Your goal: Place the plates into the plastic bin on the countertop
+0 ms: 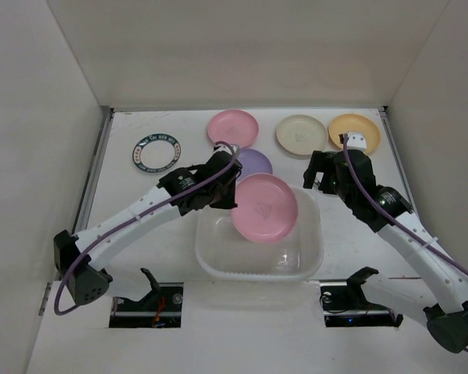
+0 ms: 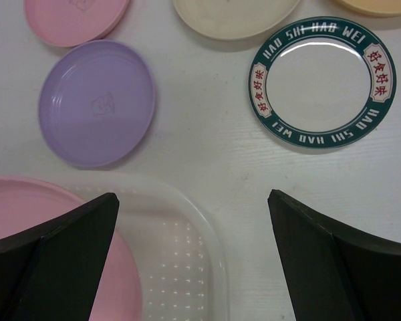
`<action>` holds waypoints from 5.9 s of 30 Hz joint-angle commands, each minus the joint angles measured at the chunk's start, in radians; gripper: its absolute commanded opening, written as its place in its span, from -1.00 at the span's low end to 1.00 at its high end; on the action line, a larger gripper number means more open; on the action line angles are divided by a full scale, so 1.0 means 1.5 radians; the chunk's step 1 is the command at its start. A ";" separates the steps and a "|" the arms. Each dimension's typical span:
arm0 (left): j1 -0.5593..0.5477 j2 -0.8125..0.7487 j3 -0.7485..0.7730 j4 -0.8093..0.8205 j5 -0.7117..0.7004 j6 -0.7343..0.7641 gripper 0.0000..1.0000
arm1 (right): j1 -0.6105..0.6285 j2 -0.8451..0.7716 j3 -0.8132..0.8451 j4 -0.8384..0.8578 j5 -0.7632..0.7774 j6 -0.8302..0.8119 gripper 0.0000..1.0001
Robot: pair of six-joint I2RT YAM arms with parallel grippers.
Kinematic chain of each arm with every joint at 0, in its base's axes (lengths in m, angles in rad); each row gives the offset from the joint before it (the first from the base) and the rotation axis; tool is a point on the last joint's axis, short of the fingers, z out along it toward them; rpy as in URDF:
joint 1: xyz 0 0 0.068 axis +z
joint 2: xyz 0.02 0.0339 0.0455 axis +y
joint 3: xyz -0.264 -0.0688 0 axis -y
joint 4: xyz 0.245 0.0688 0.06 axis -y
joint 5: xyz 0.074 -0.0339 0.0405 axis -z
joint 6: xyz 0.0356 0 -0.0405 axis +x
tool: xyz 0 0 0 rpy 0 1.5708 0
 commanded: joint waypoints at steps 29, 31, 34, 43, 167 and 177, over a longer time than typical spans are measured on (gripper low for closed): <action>-0.075 0.067 -0.002 0.004 -0.031 -0.041 0.29 | -0.020 -0.097 -0.002 -0.068 0.057 0.042 1.00; -0.049 -0.004 0.062 -0.035 -0.035 -0.056 0.33 | -0.019 -0.096 0.001 -0.068 0.055 0.039 1.00; 0.049 -0.109 0.099 -0.043 -0.045 -0.089 0.38 | -0.016 -0.100 0.001 -0.063 0.055 0.039 1.00; 0.567 -0.196 -0.189 0.173 0.131 -0.215 0.34 | -0.009 -0.086 -0.006 -0.036 0.030 0.041 1.00; 0.397 0.063 -0.125 0.285 0.250 0.061 0.37 | -0.103 -0.082 0.043 -0.019 -0.013 0.000 1.00; 0.421 0.271 -0.058 0.404 0.316 0.060 0.36 | -0.099 -0.095 0.033 -0.021 -0.038 0.013 1.00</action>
